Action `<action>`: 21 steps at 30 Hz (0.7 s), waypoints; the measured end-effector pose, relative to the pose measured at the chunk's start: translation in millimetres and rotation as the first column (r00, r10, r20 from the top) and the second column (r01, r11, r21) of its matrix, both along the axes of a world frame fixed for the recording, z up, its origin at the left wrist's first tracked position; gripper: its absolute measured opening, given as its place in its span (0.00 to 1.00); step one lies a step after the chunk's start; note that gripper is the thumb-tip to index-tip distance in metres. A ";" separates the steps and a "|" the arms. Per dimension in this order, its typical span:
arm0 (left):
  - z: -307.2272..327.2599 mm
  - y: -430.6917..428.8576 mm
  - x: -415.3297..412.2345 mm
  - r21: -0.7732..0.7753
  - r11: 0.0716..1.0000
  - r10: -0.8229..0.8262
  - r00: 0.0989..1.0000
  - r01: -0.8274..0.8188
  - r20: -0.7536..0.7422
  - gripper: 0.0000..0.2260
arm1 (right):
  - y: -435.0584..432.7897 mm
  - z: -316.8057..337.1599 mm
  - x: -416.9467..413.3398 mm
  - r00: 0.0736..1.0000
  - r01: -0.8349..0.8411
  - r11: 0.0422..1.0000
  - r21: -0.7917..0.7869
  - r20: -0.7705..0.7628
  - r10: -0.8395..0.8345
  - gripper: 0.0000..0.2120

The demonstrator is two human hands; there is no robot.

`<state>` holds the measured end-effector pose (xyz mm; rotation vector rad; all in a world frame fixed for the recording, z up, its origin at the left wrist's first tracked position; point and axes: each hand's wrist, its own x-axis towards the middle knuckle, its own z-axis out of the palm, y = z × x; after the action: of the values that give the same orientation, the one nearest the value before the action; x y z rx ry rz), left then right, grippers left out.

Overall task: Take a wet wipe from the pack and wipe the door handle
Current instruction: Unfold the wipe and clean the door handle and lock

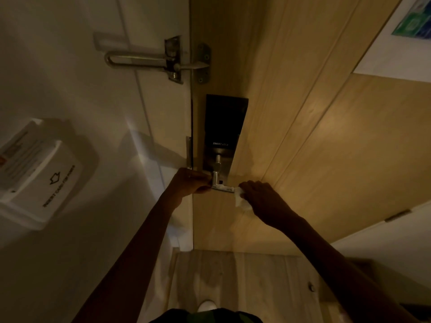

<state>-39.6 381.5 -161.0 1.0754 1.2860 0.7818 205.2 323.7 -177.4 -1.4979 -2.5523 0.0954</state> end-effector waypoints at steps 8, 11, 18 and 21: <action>-1.5 1.4 -0.5 -0.020 1.000 0.004 1.000 -0.003 0.030 0.08 | -0.9 5.0 -5.7 1.000 0.007 1.000 0.007 0.027 -0.007 0.19; -2.3 2.1 -2.0 -0.016 1.000 -0.004 0.999 0.005 0.047 0.04 | 0.1 3.1 -3.3 1.000 0.009 1.000 0.004 0.000 -0.009 0.13; 1.9 1.0 -2.7 0.012 0.999 -0.049 0.999 0.049 -0.014 0.05 | 1.0 18.5 12.9 1.000 0.025 0.997 -0.071 0.007 -0.025 0.10; 4.6 1.7 -2.9 0.010 0.999 -0.053 0.998 0.054 -0.028 0.05 | 0.5 23.0 24.4 0.996 0.073 0.989 -0.130 0.067 -0.065 0.11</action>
<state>-42.5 383.3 -156.4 1.1284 1.2725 0.7369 229.6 324.2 -154.3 -1.6602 -2.5850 0.2161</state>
